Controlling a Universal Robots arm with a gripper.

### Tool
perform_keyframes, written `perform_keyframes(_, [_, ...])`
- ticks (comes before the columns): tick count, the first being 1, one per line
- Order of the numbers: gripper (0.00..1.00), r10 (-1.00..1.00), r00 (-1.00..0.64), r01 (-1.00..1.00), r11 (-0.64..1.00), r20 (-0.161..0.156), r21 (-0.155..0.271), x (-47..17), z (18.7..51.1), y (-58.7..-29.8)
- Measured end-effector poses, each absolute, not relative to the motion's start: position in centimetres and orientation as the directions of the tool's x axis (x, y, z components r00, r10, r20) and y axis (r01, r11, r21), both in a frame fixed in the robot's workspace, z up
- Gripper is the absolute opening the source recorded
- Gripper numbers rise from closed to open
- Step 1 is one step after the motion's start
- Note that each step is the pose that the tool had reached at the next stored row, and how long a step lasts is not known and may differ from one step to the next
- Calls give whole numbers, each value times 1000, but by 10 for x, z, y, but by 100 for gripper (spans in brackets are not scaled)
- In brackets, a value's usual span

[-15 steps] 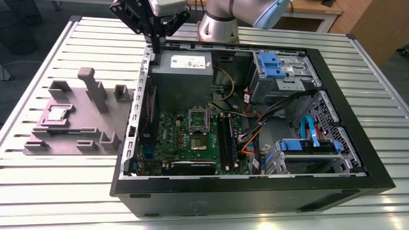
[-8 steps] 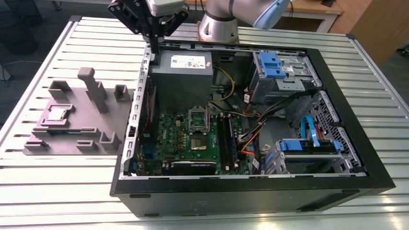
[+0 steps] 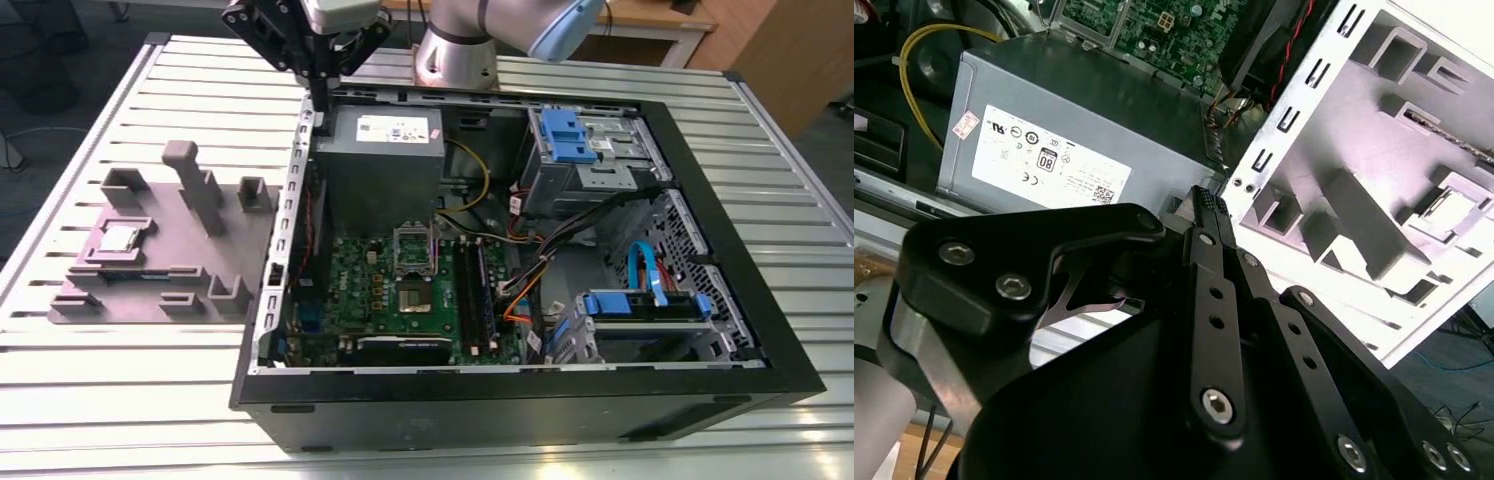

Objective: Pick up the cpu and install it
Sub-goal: 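Reach for the cpu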

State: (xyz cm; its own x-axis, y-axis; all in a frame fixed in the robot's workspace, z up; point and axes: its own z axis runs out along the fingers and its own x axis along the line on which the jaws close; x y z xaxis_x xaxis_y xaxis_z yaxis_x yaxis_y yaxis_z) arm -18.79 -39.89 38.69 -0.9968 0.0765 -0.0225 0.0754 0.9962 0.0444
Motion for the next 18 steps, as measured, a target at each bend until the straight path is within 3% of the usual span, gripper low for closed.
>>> perform_keyframes(18, [11, 77, -997, 76, 996, -22, 44, -192, 387, -399])
